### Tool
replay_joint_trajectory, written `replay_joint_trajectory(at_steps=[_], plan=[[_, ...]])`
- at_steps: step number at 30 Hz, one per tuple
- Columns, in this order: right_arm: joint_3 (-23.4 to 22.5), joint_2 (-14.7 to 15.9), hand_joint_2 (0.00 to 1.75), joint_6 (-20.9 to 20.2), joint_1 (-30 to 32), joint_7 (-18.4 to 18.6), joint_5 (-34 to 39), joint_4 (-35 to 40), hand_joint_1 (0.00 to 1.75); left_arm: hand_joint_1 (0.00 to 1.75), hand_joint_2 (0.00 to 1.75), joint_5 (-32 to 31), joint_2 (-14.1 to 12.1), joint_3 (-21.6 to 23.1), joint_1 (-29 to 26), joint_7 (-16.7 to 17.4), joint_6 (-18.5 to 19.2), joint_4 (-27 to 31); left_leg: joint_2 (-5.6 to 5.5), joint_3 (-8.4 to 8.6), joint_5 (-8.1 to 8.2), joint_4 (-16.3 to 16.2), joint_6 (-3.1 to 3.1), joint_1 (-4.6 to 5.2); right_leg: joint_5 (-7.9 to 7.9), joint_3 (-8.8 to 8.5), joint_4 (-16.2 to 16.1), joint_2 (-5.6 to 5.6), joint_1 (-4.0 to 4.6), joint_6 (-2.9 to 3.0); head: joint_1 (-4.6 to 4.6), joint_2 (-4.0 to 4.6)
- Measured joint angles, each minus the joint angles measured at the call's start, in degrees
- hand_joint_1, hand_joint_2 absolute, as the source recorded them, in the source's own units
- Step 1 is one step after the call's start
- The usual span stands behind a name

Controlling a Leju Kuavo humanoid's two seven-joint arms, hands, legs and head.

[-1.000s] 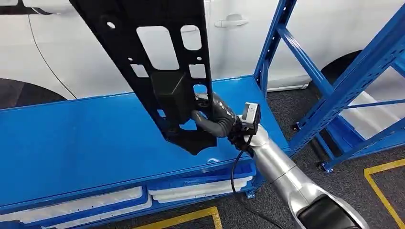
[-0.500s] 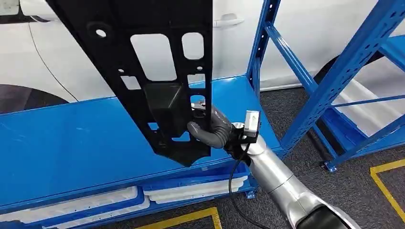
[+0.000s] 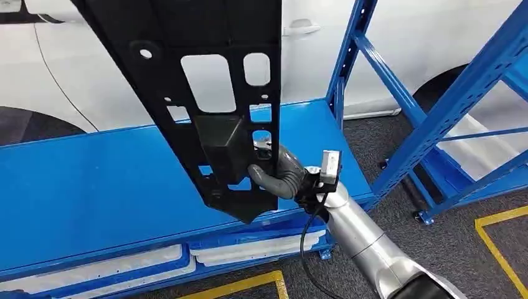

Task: Take the parts from the cabinet and place them on the table.

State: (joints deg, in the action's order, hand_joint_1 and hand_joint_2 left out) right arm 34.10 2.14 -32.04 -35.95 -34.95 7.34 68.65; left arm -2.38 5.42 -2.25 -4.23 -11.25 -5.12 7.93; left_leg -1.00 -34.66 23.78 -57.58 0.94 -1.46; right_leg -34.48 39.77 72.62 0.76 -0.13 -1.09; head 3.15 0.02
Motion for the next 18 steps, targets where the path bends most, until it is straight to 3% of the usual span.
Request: replay_joint_trajectory(at_steps=[1, 2, 3, 5, 6, 7, 10, 11, 12, 13, 15, 16, 17, 18], plan=[[-0.06, 0.28, 1.75, -0.02, 0.4, -0.17, -0.02, -0.04, 1.75, 0.0, 1.75, -0.11, 0.02, 0.0, 0.15, 0.8, -0.33, 0.0, -0.02, -0.03, 0.01, -0.03, 0.02, 0.0, -0.79, 1.55, 3.17, -0.03, -0.18, -0.17, 0.0, 0.0], [-0.13, 0.55, 1.75, -0.02, 0.74, -0.24, -0.07, -0.09, 1.75, 0.0, 1.75, -0.33, 0.04, 0.0, 0.33, 1.47, -0.52, 0.0, -0.05, 0.0, 0.01, -0.04, 0.01, -0.02, -0.06, 1.78, 3.47, -0.07, -0.38, -0.29, 0.0, 0.0], [-0.22, 0.79, 1.75, 0.0, 0.89, -0.26, -0.15, -0.09, 1.75, 0.0, 1.75, -0.68, 0.04, 0.04, 0.46, 1.86, -0.57, 0.0, -0.09, 0.01, 0.03, -0.11, -0.01, -0.02, 1.77, 0.71, 1.05, -0.08, -0.58, -0.37, 0.0, 0.0], [-0.66, 1.2, 1.75, 0.02, 0.9, -0.57, -0.15, 0.0, 1.75, 0.0, 1.75, -1.23, 0.07, 0.15, 0.7, 2.69, -0.92, 0.0, -0.1, 0.06, 0.2, -0.47, -0.34, -0.07, 6.94, -4.7, -9.78, -0.18, -0.86, -0.34, 0.0, 0.0], [-1.0, 1.48, 1.75, 0.02, 0.88, -0.72, -0.13, 0.09, 1.75, 0.0, 1.75, -1.46, 0.07, 0.18, 0.85, 3.25, -1.18, 0.0, -0.1, 0.02, 0.34, -0.67, -0.64, 0.01, 7.59, -6.8, -14.21, -0.12, -0.98, -0.24, 0.0, 0.0], [-1.2, 1.7, 1.75, 0.02, 1.01, -0.83, -0.11, 0.09, 1.75, 0.0, 1.75, -1.71, 0.04, 0.2, 1.06, 3.74, -1.49, 0.0, -0.5, -0.01, 0.41, -0.93, -1.15, 0.38, 7.74, -6.62, -14.33, 0.06, -0.55, 0.22, 0.0, 0.0], [-1.88, 2.53, 1.75, 0.09, 1.73, -0.92, 0.0, 0.22, 1.75, 0.0, 1.75, -1.75, 0.0, 0.26, 1.24, 5.24, -2.03, 0.0, -0.51, 0.2, 0.06, -0.25, -2.15, 0.34, 7.83, -6.35, -14.11, 0.2, -0.44, 1.19, 0.0, 0.0], [-1.95, 2.62, 1.75, 0.09, 1.82, -0.92, 0.02, 0.22, 1.75, 0.0, 1.75, -1.75, -0.04, 0.26, 1.3, 5.72, -2.12, 0.0, -0.47, 0.14, 0.11, -0.23, -2.51, 0.55, 8.28, -6.5, -14.6, 0.11, -0.98, 1.83, 0.02, 0.0], [-1.97, 2.62, 1.75, 0.09, 1.84, -1.01, 0.13, 0.22, 1.75, 0.0, 1.75, -1.7, -0.11, 0.26, 1.33, 6.29, -2.12, 0.0, -0.18, -0.38, 1.04, -1.29, -2.56, 0.39, 8.49, -6.64, -14.82, 0.1, -1.02, 2.14, 0.0, 0.0], [-2.03, 2.62, 1.75, 0.07, 1.83, -1.13, 0.39, 0.22, 1.75, 0.0, 1.75, -1.49, -0.11, 0.26, 1.49, 6.69, -2.1, 0.0, -0.24, -1.7, 3.21, -4.46, -2.69, 0.45, 8.55, -6.61, -14.82, 0.0, -1.02, 2.47, 0.02, 0.0], [-2.12, 2.62, 1.75, 0.0, 1.98, -1.22, 0.88, 0.15, 1.75, 0.0, 1.75, -1.14, -0.13, 0.24, 1.7, 6.95, -1.77, 0.0, -0.29, -5.76, 7.55, -13.79, -2.97, 0.48, 8.53, -6.58, -14.81, -0.02, -0.72, 2.7, 0.02, 0.0], [-2.14, 2.62, 1.75, 0.0, 2.07, -1.18, 1.05, 0.0, 1.75, 0.0, 1.75, -0.98, -0.18, 0.24, 1.82, 6.97, -1.51, 0.0, -0.29, -7.56, 8.93, -17.85, -3.03, 0.54, 8.51, -6.57, -14.78, -0.02, -0.54, 2.76, 0.0, 0.0], [-2.14, 2.58, 1.75, 0.0, 2.17, -1.07, 1.09, -0.15, 1.75, 0.0, 1.75, -0.76, -0.17, 0.24, 1.81, 6.95, -1.38, 0.0, -0.29, -8.13, 8.79, -19.19, -2.95, 0.63, 8.47, -6.63, -14.76, -0.01, -0.41, 2.83, 0.02, 0.0], [-2.14, 2.56, 1.75, 0.0, 2.17, -0.92, 1.14, -0.28, 1.75, 0.0, 1.75, -0.55, -0.17, 0.24, 1.8, 6.97, -1.27, 0.0, -0.29, -7.28, 7.36, -17.44, -2.78, 0.75, 8.45, -6.72, -14.75, 0.04, -0.34, 2.86, 0.02, 0.0]])
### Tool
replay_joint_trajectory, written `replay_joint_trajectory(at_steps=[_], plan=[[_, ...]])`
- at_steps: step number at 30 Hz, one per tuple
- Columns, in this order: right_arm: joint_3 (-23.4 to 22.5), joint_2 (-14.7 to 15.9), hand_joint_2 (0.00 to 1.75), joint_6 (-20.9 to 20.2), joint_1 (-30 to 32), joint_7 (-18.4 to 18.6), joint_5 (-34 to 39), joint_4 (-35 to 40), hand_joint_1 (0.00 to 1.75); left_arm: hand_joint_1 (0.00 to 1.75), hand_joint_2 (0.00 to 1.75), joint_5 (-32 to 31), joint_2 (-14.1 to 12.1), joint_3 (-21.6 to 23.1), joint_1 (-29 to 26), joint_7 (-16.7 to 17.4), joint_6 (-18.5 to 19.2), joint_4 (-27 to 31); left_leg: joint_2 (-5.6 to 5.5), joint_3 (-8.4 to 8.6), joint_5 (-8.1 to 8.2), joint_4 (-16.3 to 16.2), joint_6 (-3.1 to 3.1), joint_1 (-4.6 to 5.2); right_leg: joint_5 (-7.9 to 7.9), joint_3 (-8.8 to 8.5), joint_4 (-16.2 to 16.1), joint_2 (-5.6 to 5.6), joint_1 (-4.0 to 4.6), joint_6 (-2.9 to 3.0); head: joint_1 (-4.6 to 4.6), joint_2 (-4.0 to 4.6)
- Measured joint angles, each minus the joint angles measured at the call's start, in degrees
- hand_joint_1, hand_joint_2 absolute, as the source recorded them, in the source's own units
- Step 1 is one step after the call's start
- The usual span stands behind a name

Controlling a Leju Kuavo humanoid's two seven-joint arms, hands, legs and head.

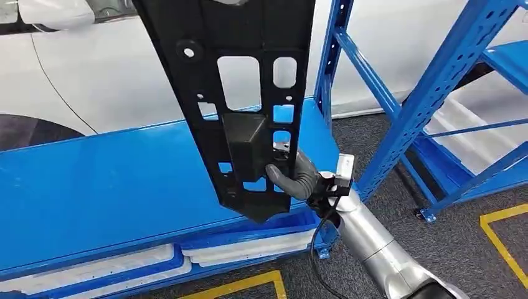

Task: Take the parts from the cabinet and place them on the table.

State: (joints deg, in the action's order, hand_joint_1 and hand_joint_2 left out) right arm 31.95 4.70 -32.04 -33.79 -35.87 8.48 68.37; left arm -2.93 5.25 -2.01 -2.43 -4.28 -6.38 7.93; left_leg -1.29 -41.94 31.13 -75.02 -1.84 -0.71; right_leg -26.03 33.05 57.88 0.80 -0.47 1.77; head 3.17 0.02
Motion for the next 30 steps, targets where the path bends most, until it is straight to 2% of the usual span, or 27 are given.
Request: replay_joint_trajectory(at_steps=[2, 3, 4, 7, 8, 9, 10, 11, 12, 13, 14, 15, 16, 17, 18, 19, 20, 21, 22, 23, 24, 25, 26, 27, 28, 29, 30], plan=[[0.0, -0.2, 1.75, 0.04, -0.11, 0.2, 0.13, -0.17, 1.75, 0.0, 1.75, 0.02, -0.02, 0.0, -0.17, 0.11, 0.2, 0.0, 0.01, 4.73, -4.86, 9.47, 0.57, 0.09, -0.04, -0.26, 0.2, 0.17, 0.15, -0.05, 0.0, 0.0], [0.0, -0.39, 1.75, 0.18, -0.24, 0.31, 0.22, -0.24, 1.75, 0.0, 1.75, 0.02, -0.02, 0.0, -0.27, 0.2, 0.22, 0.0, 0.12, 6.97, -6.69, 14.14, 0.95, 0.11, -0.14, -0.24, 0.36, 0.26, 0.23, -0.15, 0.0, 0.0], [-0.02, -0.55, 1.75, 0.22, -0.43, 0.55, 0.44, -0.33, 1.75, 0.0, 1.75, 0.02, -0.02, 0.0, -0.29, 0.31, 0.24, 0.0, 0.17, 8.0, -6.43, 15.9, 1.21, 0.49, -0.32, 0.18, 0.79, 0.32, 0.74, -0.43, 0.0, 0.0], [-0.09, -0.81, 1.75, 0.28, -0.66, 1.6, 1.25, -0.74, 1.75, 0.0, 1.75, 0.24, 0.02, -0.02, -0.32, 0.28, 0.24, 0.0, -0.34, 7.33, -6.71, 16.1, 1.76, 0.48, 0.08, 0.75, 0.72, 0.22, 0.59, -1.17, -0.02, 0.0], [-0.15, -0.87, 1.75, 0.26, -0.74, 1.88, 1.6, -0.79, 1.75, 0.0, 1.75, 0.35, 0.07, -0.04, -0.35, 0.22, 0.24, 0.0, -0.31, 7.25, -7.06, 16.59, 2.27, 0.27, 0.16, 0.82, 0.77, 0.23, 0.71, -1.53, 0.0, 0.0], [-0.24, -0.9, 1.75, 0.26, -0.86, 2.27, 1.99, -0.79, 1.75, 0.0, 1.75, 0.37, 0.2, -0.07, -0.34, 0.13, 0.24, 0.0, -0.04, 7.23, -7.48, 17.0, 2.77, 0.0, -0.87, 0.97, 1.49, 0.17, 0.44, -1.89, 0.0, 0.0], [-0.35, -0.94, 1.75, 0.24, -1.15, 2.6, 2.29, -0.79, 1.75, 0.0, 1.75, 0.46, 0.22, -0.11, -0.38, 0.04, 0.24, 0.0, 0.05, 7.03, -7.73, 17.12, 3.13, 0.01, -3.08, 1.72, 3.39, -0.05, 0.4, -2.25, -0.02, 0.0], [-0.41, -0.94, 1.75, 0.24, -1.46, 2.97, 2.69, -0.79, 1.75, 0.0, 1.75, 0.52, 0.22, -0.13, -0.41, -0.04, 0.24, 0.0, 0.18, 6.66, -7.96, 17.11, 3.33, 0.02, -6.25, 3.28, 7.7, -0.1, 0.21, -2.6, -0.02, 0.0], [-0.55, -0.96, 1.75, 0.24, -1.54, 3.24, 3.06, -0.79, 1.75, 0.0, 1.75, 0.55, 0.22, -0.13, -0.42, -0.22, 0.24, 0.0, 0.19, 6.29, -8.22, 17.09, 3.37, 0.05, -8.74, 4.88, 12.14, -0.14, 0.08, -2.87, 0.0, 0.0], [-0.66, -0.96, 1.75, 0.24, -1.54, 3.39, 3.26, -0.83, 1.75, 0.0, 1.75, 0.55, 0.22, -0.15, -0.41, -0.31, 0.24, 0.0, 0.24, 5.8, -8.55, 17.05, 3.37, 0.05, -10.62, 6.22, 16.2, -0.15, -0.01, -3.07, -0.02, 0.0], [-0.74, -0.96, 1.75, 0.24, -1.54, 3.54, 3.41, -0.92, 1.75, 0.0, 1.75, 0.55, 0.22, -0.2, -0.43, -0.37, 0.24, 0.0, 0.24, 5.28, -8.88, 16.95, 3.3, 0.04, -11.13, 6.59, 18.13, -0.16, -0.13, -3.22, -0.02, 0.0], [-0.85, -0.96, 1.75, 0.26, -1.54, 3.65, 3.65, -1.01, 1.75, 0.0, 1.75, 0.57, 0.22, -0.2, -0.41, -0.39, 0.24, 0.0, 0.23, 4.76, -9.23, 16.87, 3.23, 0.03, -10.22, 5.53, 17.22, -0.18, -0.31, -3.35, -0.02, 0.0], [-0.98, -0.96, 1.75, 0.28, -1.55, 3.72, 3.78, -1.0, 1.75, 0.0, 1.75, 0.57, 0.24, -0.22, -0.38, -0.42, 0.24, 0.0, 0.22, 4.25, -9.59, 16.75, 3.08, 0.03, -8.34, 3.14, 13.66, -0.23, -0.42, -3.33, 0.0, 0.0], [-1.16, -0.96, 1.75, 0.33, -1.65, 3.72, 3.87, -1.0, 1.75, 0.0, 1.75, 0.61, 0.24, -0.22, -0.39, -0.46, 0.24, 0.0, 0.18, 3.76, -9.94, 16.64, 2.86, -0.01, -6.02, -0.47, 8.09, -0.26, -0.49, -3.25, -0.02, 0.0], [-1.2, -0.96, 1.75, 0.33, -1.81, 3.72, 3.98, -0.96, 1.75, 0.0, 1.75, 0.66, 0.26, -0.22, -0.39, -0.52, 0.24, 0.0, 0.13, 3.43, -10.29, 16.53, 2.6, -0.03, -4.63, -3.88, 2.96, -0.25, -0.54, -3.17, -0.02, 0.0], [-1.25, -0.96, 1.75, 0.35, -2.01, 3.76, 4.11, -0.96, 1.75, 0.0, 1.75, 0.72, 0.24, -0.26, -0.36, -0.55, 0.22, 0.02, 0.02, 3.14, -10.72, 16.45, 2.13, 0.17, -5.95, -5.26, -0.26, -0.05, -0.39, -2.85, 0.0, 0.0], [-1.27, -1.01, 1.75, 0.37, -1.97, 3.81, 4.2, -0.94, 1.75, 0.0, 1.75, 0.72, 0.24, -0.28, -0.37, -0.55, 0.22, 0.0, -0.06, 3.36, -11.17, 16.79, 1.76, 0.14, -4.38, -4.91, 0.35, 0.19, 0.06, -2.28, 0.0, 0.0], [-1.36, -0.98, 1.75, 0.39, -2.08, 3.81, 4.35, -0.98, 1.75, 0.0, 1.75, 0.79, 0.22, -0.31, -0.39, -0.55, 0.2, 0.0, -0.1, 3.38, -11.56, 16.87, 1.34, 0.1, -4.48, -4.72, 0.08, 0.14, 0.03, -1.93, -0.02, 0.0], [-1.4, -1.0, 1.75, 0.44, -2.13, 3.85, 4.53, -0.98, 1.75, 0.0, 1.75, 0.96, 0.2, -0.35, -0.4, -0.57, 0.2, 0.0, -0.12, 3.34, -12.11, 17.15, 1.03, 0.0, -4.14, -4.37, 0.33, 0.18, 0.2, -1.57, 0.0, 0.0], [-1.38, -1.01, 1.75, 0.44, -2.13, 3.98, 4.63, -0.98, 1.75, 0.0, 1.75, 1.05, 0.17, -0.42, -0.56, -0.57, 0.17, 0.0, -0.29, 3.23, -12.81, 17.68, 0.53, 0.17, -3.45, -4.01, 0.02, 0.07, 0.02, -1.05, -0.02, 0.0], [-1.35, -1.09, 1.75, 0.44, -2.3, 4.07, 4.72, -1.11, 1.75, 0.0, 1.75, 1.11, 0.11, -0.66, -0.57, -0.72, 0.13, 0.0, -0.13, 2.61, -12.25, 17.36, 0.3, -0.02, -2.45, -3.38, -0.28, -0.22, -0.35, -0.53, -0.02, 0.0], [-1.33, -1.31, 1.75, 0.44, -2.34, 4.22, 4.81, -1.11, 1.75, 0.0, 1.75, 1.2, 0.11, -0.81, -0.55, -0.77, 0.11, 0.0, -0.04, 1.74, -9.28, 15.66, 0.24, 0.08, -1.79, -2.54, -0.28, -0.2, -0.27, 0.02, -0.02, 0.0], [-1.33, -1.48, 1.75, 0.54, -2.38, 4.48, 4.92, -1.11, 1.75, 0.0, 1.75, 1.2, 0.11, -0.96, -0.49, -0.89, 0.11, 0.0, -0.05, 0.69, -5.61, 12.12, 0.11, -0.01, -1.2, -1.78, -0.28, -0.31, -0.2, 0.24, 0.0, 0.0], [-1.31, -1.64, 1.75, 0.7, -2.37, 4.61, 5.0, -1.11, 1.75, 0.0, 1.75, 1.2, 0.11, -1.11, -0.49, -1.0, 0.11, 0.0, -0.07, -0.37, -2.23, 7.77, -0.03, 0.0, -0.6, -1.1, -0.28, -0.37, -0.07, 0.36, -0.02, 0.0], [-1.29, -1.71, 1.75, 0.7, -2.38, 4.68, 5.07, -1.14, 1.75, 0.0, 1.75, 1.2, 0.11, -1.22, -0.44, -1.14, 0.11, 0.0, -0.07, -1.22, 0.27, 3.11, -0.15, 0.03, 0.01, -0.34, -0.22, -0.39, 0.12, 0.48, -0.02, 0.0], [-1.25, -1.77, 1.75, 0.7, -2.37, 4.75, 5.09, -1.18, 1.75, 0.0, 1.75, 1.2, 0.11, -1.27, -0.46, -1.27, 0.13, 0.0, -0.07, -1.54, 0.97, -0.51, -0.17, 0.03, 0.62, 0.47, -0.17, -0.41, 0.3, 0.53, -0.02, 0.0], [-1.2, -1.84, 1.75, 0.7, -2.36, 4.97, 5.11, -1.25, 1.75, 0.0, 1.75, 1.2, 0.11, -1.27, -0.46, -1.29, 0.13, 0.0, -0.07, -0.87, 0.0, -1.55, -0.07, 0.04, 1.2, 1.25, -0.11, -0.42, 0.46, 0.53, -0.02, 0.0]])
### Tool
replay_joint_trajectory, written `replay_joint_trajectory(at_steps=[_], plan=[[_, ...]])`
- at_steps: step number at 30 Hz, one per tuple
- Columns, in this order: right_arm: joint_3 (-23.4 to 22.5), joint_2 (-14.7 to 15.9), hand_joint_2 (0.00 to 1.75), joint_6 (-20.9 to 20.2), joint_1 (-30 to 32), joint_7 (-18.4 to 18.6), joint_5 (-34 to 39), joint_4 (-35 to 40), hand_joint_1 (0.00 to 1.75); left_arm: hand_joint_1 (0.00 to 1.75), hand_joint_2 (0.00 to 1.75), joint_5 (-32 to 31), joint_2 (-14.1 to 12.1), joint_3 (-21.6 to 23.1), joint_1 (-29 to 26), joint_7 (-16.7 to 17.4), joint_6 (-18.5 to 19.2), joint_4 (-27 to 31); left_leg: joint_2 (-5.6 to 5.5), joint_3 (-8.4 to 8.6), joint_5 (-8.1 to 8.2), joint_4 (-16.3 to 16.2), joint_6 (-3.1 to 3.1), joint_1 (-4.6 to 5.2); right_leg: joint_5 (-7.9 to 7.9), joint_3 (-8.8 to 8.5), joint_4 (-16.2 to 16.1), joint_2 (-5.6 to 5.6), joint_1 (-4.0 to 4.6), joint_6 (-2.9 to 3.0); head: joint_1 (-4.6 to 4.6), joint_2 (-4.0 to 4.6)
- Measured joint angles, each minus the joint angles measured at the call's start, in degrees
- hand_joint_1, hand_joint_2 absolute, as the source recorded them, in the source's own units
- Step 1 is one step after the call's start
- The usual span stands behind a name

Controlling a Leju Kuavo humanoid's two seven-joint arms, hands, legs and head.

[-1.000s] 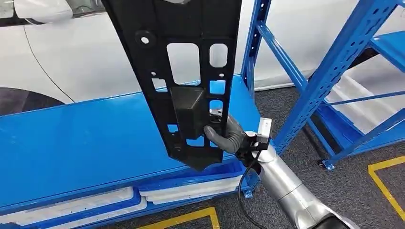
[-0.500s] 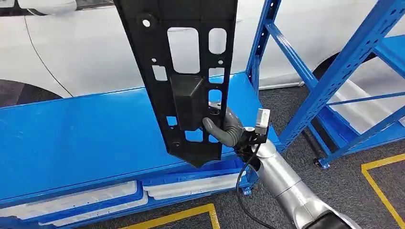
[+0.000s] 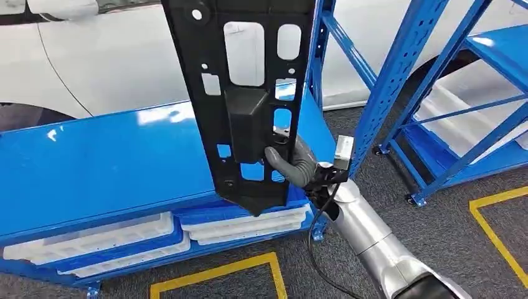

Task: Take the parts from the cabinet and place them on the table.

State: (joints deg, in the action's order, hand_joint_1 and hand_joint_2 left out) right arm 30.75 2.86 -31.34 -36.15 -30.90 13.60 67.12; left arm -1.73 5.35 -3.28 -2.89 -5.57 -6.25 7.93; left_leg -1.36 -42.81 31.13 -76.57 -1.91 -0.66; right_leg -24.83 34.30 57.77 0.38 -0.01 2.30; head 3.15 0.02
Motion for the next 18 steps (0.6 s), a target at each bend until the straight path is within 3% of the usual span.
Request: replay_joint_trajectory(at_steps=[1, 3, 4, 5, 8, 9, 10, 11, 13, 14, 15, 16, 17, 18], plan=[[0.02, -0.04, 1.75, 0.0, 0.0, 0.2, 0.09, 0.0, 1.75, 0.0, 1.75, -0.02, 0.0, 0.0, -0.05, 0.02, 0.04, 0.0, 0.0, 1.91, -1.86, 1.5, 0.19, 0.04, 0.56, 0.77, 0.09, 0.01, 0.12, -0.04, 0.0, 0.0], [0.02, -0.11, 1.75, 0.0, -0.05, 0.41, 0.46, 0.0, 1.75, 0.0, 1.75, -0.11, 0.0, 0.0, -0.31, 0.07, 0.09, 0.0, 0.01, 8.24, -4.45, 9.76, 0.89, 0.07, 1.48, 2.02, 0.32, 0.15, 0.37, -0.21, 0.02, 0.0], [0.02, -0.22, 1.75, 0.0, -0.09, 0.48, 0.63, 0.02, 1.75, 0.0, 1.75, -0.18, 0.0, 0.0, -0.49, 0.09, 0.09, 0.0, 0.05, 12.3, -3.29, 15.08, 1.44, 0.18, 1.8, 2.22, 0.59, 0.19, 0.38, -0.39, 0.02, 0.0], [-0.09, -0.22, 1.75, 0.0, -0.22, 0.55, 0.81, 0.04, 1.75, 0.0, 1.75, -0.17, 0.0, 0.0, -0.6, 0.11, 0.09, 0.0, -0.07, 14.77, -1.82, 19.07, 1.69, 0.48, 2.09, 2.65, 0.71, 0.3, 0.61, -0.71, 0.0, 0.0], [-0.07, -0.29, 1.75, 0.0, -0.23, 0.63, 0.98, 0.02, 1.75, 0.0, 1.75, -0.11, 0.09, 0.0, -0.76, 0.07, 0.13, 0.0, -0.25, 13.71, -2.94, 18.92, 2.42, 0.83, 3.63, 2.93, 0.34, 0.27, 0.45, -1.73, 0.0, 0.0], [-0.09, -0.28, 1.75, 0.0, -0.23, 0.76, 0.96, -0.02, 1.75, 0.0, 1.75, -0.11, 0.38, 0.0, -0.76, 0.07, 0.17, 0.0, -0.12, 12.85, -3.9, 19.75, 2.84, -0.06, 3.99, 3.1, 0.47, 0.62, 0.78, -2.08, 0.0, 0.0], [-0.11, -0.26, 1.75, 0.02, -0.18, 0.7, 1.03, -0.04, 1.75, 0.0, 1.75, -0.11, 0.41, -0.02, -0.74, 0.07, 0.22, 0.0, 0.41, 12.7, -4.67, 19.73, 3.15, -0.02, 1.86, 4.2, 1.59, 0.68, 0.59, -2.37, 0.0, 0.0], [-0.15, -0.26, 1.75, 0.07, -0.26, 0.72, 1.03, -0.02, 1.75, 0.0, 1.75, -0.04, 0.42, -0.07, -0.73, 0.04, 0.22, 0.0, 0.54, 11.82, -5.36, 19.83, 3.67, -0.02, -1.89, 5.25, 4.49, 0.48, 0.42, -2.57, -0.04, 0.0], [-0.17, -0.26, 1.75, 0.02, -0.17, 0.74, 1.37, -0.02, 1.75, 0.0, 1.75, 0.0, 0.44, -0.07, -0.69, 0.02, 0.22, 0.0, 0.61, 9.89, -6.81, 19.75, 3.62, 0.03, -8.33, 7.54, 13.33, 0.28, -0.05, -3.16, -0.04, 0.0], [-0.18, -0.26, 1.75, 0.0, -0.15, 0.76, 1.6, -0.02, 1.75, 0.0, 1.75, 0.02, 0.44, -0.09, -0.67, -0.02, 0.22, 0.0, 0.67, 8.95, -7.48, 19.69, 3.57, 0.02, -9.36, 8.14, 16.94, 0.25, -0.25, -3.42, -0.04, 0.0], [-0.22, -0.26, 1.75, 0.0, -0.14, 0.9, 1.66, -0.02, 1.75, 0.0, 1.75, 0.04, 0.44, -0.11, -0.63, -0.11, 0.2, 0.0, 0.73, 8.01, -8.2, 19.6, 3.45, 0.0, -8.49, 7.79, 18.73, 0.21, -0.52, -3.61, -0.04, 0.0], [-0.31, -0.26, 1.75, 0.0, -0.15, 1.16, 1.68, -0.02, 1.75, 0.0, 1.75, 0.13, 0.44, -0.13, -0.59, -0.11, 0.15, 0.0, 0.73, 7.12, -8.79, 19.52, 3.28, -0.06, -6.55, 6.35, 18.11, 0.19, -0.8, -3.83, -0.04, 0.0], [-0.37, -0.31, 1.75, -0.02, -0.18, 1.37, 1.68, -0.02, 1.75, 0.0, 1.75, 0.2, 0.44, -0.2, -0.49, -0.11, 0.11, 0.0, 0.73, 6.11, -9.46, 19.34, 3.02, -0.13, -4.14, 3.59, 15.09, 0.12, -1.01, -3.98, -0.04, 0.0], [-0.46, -0.46, 1.75, -0.02, -0.27, 1.48, 1.68, -0.02, 1.75, 0.0, 1.75, 0.22, 0.44, -0.22, -0.47, -0.11, 0.09, 0.0, 0.72, 5.3, -9.99, 19.08, 2.75, -0.21, -2.91, 0.18, 10.73, 0.11, -1.21, -4.07, -0.04, 0.0]])
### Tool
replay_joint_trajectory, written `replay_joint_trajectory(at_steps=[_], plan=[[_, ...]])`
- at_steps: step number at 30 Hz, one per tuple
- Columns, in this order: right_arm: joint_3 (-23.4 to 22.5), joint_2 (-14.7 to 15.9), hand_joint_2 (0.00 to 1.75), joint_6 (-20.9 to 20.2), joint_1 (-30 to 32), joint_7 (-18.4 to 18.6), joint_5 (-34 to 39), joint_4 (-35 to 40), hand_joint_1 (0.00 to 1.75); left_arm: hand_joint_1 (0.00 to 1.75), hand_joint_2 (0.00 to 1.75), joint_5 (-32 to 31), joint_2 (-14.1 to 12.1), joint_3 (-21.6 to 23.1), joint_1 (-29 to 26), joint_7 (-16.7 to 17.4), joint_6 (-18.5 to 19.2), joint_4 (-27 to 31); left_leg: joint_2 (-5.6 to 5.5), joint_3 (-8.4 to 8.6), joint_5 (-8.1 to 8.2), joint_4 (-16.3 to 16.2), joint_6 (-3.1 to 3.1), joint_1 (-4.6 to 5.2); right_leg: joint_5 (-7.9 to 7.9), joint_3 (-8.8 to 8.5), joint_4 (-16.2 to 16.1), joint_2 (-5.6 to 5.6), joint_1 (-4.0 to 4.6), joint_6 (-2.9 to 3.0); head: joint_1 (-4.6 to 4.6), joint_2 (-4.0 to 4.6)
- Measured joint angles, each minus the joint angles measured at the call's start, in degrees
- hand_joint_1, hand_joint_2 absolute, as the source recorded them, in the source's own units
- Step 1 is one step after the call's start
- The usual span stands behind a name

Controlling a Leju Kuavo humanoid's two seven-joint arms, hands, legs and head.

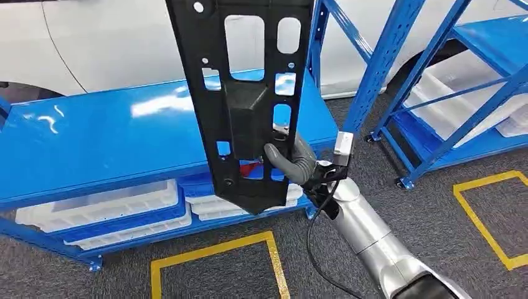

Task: Take the parts from the cabinet and place them on the table.

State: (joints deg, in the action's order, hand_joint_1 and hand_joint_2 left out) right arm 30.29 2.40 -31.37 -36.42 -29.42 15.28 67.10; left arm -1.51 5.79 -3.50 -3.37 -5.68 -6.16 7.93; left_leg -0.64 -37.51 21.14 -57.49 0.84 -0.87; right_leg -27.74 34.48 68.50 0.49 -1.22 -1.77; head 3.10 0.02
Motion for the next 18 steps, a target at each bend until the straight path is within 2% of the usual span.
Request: replay_joint_trajectory(at_steps=[1, 2, 3, 5, 6, 7, 8, 9, 10, 11, 12, 13, 14, 15, 16, 17, 18], plan=[[-0.07, -0.15, 1.75, -0.02, -0.19, 0.02, 0.0, 0.02, 1.75, 0.0, 1.75, 0.18, -0.02, -0.04, 0.03, 0.0, 0.0, 0.0, -0.03, -0.51, -0.47, -0.44, -0.36, 0.02, -0.78, -4.38, -5.54, 0.1, -0.2, 0.0, 0.0, 0.0], [-0.09, -0.35, 1.75, -0.15, -0.45, 0.09, 0.02, 0.02, 1.75, 0.0, 1.75, 0.28, -0.02, -0.07, 0.06, -0.02, 0.0, 0.02, -0.22, -1.01, -0.73, -0.76, -0.72, 0.32, -3.36, -7.53, -10.81, 0.32, 0.14, 0.19, 0.0, 0.0], [-0.2, -0.52, 1.75, -0.39, -0.45, 0.09, 0.13, 0.02, 1.75, 0.0, 1.75, 0.31, -0.02, -0.09, 0.03, -0.04, 0.0, 0.02, -0.19, -0.75, -1.38, -0.4, -1.17, 0.18, -3.21, -7.18, -10.75, 0.61, 0.3, 0.98, 0.11, 0.0], [-0.37, -0.52, 1.75, -0.7, -0.63, 0.09, 0.26, -0.04, 1.75, 0.0, 1.75, 0.31, -0.09, -0.13, -0.01, -0.07, 0.0, 0.02, -0.26, -0.81, -2.85, 0.36, -1.94, -0.04, -2.39, -6.51, -10.83, 0.6, 0.58, 1.82, 0.0, 0.0], [-0.37, -0.52, 1.75, -0.7, -0.56, 0.09, 0.31, -0.13, 1.75, 0.0, 1.75, 0.31, -0.13, -0.2, -0.03, -0.07, 0.0, 0.0, -0.58, -1.05, -3.57, 0.83, -2.47, 0.25, -1.42, -6.15, -11.35, 0.34, 0.18, 2.36, 0.02, 0.0], [-0.35, -0.61, 1.75, -0.72, -0.65, 0.09, 0.33, -0.26, 1.75, 0.0, 1.75, 0.33, -0.22, -0.3, -0.02, 0.0, -0.02, -0.04, -0.48, -1.7, -1.68, 0.02, -2.4, -0.04, -0.59, -5.57, -11.45, 0.0, 0.06, 2.9, 0.02, 0.0], [-0.37, -0.68, 1.75, -0.72, -0.72, 0.09, 0.37, -0.31, 1.75, 0.0, 1.75, 0.33, -0.22, -0.33, 0.01, 0.0, -0.02, -0.02, -0.48, -2.73, 1.91, -2.63, -2.34, -0.01, 0.16, -4.64, -11.46, -0.06, 0.05, 3.36, 0.02, 0.0], [-0.39, -0.68, 1.75, -0.72, -0.69, 0.09, 0.42, -0.31, 1.75, 0.0, 1.75, 0.33, -0.24, -0.33, 0.09, 0.0, -0.02, -0.02, -0.48, -4.03, 5.83, -6.98, -2.51, -0.01, 0.91, -3.71, -11.46, -0.15, 0.12, 3.44, 0.02, 0.0], [-0.39, -0.68, 1.75, -0.74, -0.67, 0.09, 0.44, -0.37, 1.75, 0.0, 1.75, 0.33, -0.28, -0.33, 0.12, 0.0, -0.02, -0.02, -0.48, -5.22, 8.96, -11.99, -2.69, 0.0, 1.67, -2.79, -11.43, -0.2, 0.29, 3.57, 0.02, 0.0], [-0.39, -0.68, 1.75, -0.74, -0.61, 0.09, 0.44, -0.46, 1.75, 0.0, 1.75, 0.33, -0.33, -0.35, 0.18, 0.0, -0.02, -0.02, -0.48, -5.95, 10.57, -16.54, -2.81, 0.0, 2.39, -1.83, -11.36, -0.22, 0.43, 3.59, 0.02, 0.0], [-0.39, -0.68, 1.75, -0.74, -0.54, 0.09, 0.44, -0.5, 1.75, 0.0, 1.75, 0.33, -0.33, -0.35, 0.2, 0.0, -0.02, -0.02, -0.48, -5.84, 10.3, -19.04, -2.85, 0.0, 3.06, -0.96, -11.3, -0.21, 0.54, 3.55, 0.02, 0.0], [-0.39, -0.68, 1.75, -0.74, -0.51, 0.09, 0.44, -0.59, 1.75, 0.0, 1.75, 0.33, -0.35, -0.37, 0.19, 0.02, -0.02, -0.02, -0.49, -4.62, 8.68, -19.05, -2.78, 0.01, 3.73, -0.03, -11.2, -0.2, 0.6, 3.43, 0.02, 0.0], [-0.39, -0.68, 1.75, -0.74, -0.51, 0.09, 0.44, -0.63, 1.75, 0.0, 1.75, 0.31, -0.35, -0.37, 0.14, 0.04, -0.05, -0.02, -0.49, -2.37, 6.65, -16.85, -2.67, 0.01, 4.31, 0.82, -11.1, -0.18, 0.61, 3.31, 0.02, 0.0], [-0.39, -0.68, 1.75, -0.74, -0.52, 0.09, 0.44, -0.63, 1.75, 0.0, 1.75, 0.31, -0.35, -0.37, 0.03, 0.13, -0.05, -0.02, -0.49, 0.79, 5.17, -12.79, -2.49, 0.01, 4.84, 1.58, -10.96, -0.12, 0.61, 3.12, 0.02, 0.0], [-0.42, -0.68, 1.75, -0.74, -0.56, 0.09, 0.46, -0.63, 1.75, 0.0, 1.75, 0.28, -0.35, -0.35, -0.11, 0.22, -0.05, -0.02, -0.46, 5.1, 5.14, -6.97, -2.28, 0.01, 5.38, 2.17, -10.74, -0.01, 0.62, 2.83, 0.04, 0.0], [-0.46, -0.7, 1.75, -0.74, -0.59, 0.09, 0.46, -0.55, 1.75, 0.0, 1.75, 0.24, -0.33, -0.37, -0.33, 0.26, -0.05, -0.02, -0.48, 9.19, 7.28, -1.65, -2.01, 0.14, 5.68, 2.69, -10.5, 0.05, 0.92, 2.51, 0.04, 0.0], [-0.59, -0.65, 1.75, -0.74, -0.63, 0.07, 0.5, -0.48, 1.75, 0.0, 1.75, 0.24, -0.33, -0.37, -0.44, 0.31, -0.05, -0.04, -0.88, 9.83, 8.01, 0.55, -1.64, 0.33, 6.16, 2.85, -10.45, 0.0, 0.98, 2.12, 0.02, 0.0]])
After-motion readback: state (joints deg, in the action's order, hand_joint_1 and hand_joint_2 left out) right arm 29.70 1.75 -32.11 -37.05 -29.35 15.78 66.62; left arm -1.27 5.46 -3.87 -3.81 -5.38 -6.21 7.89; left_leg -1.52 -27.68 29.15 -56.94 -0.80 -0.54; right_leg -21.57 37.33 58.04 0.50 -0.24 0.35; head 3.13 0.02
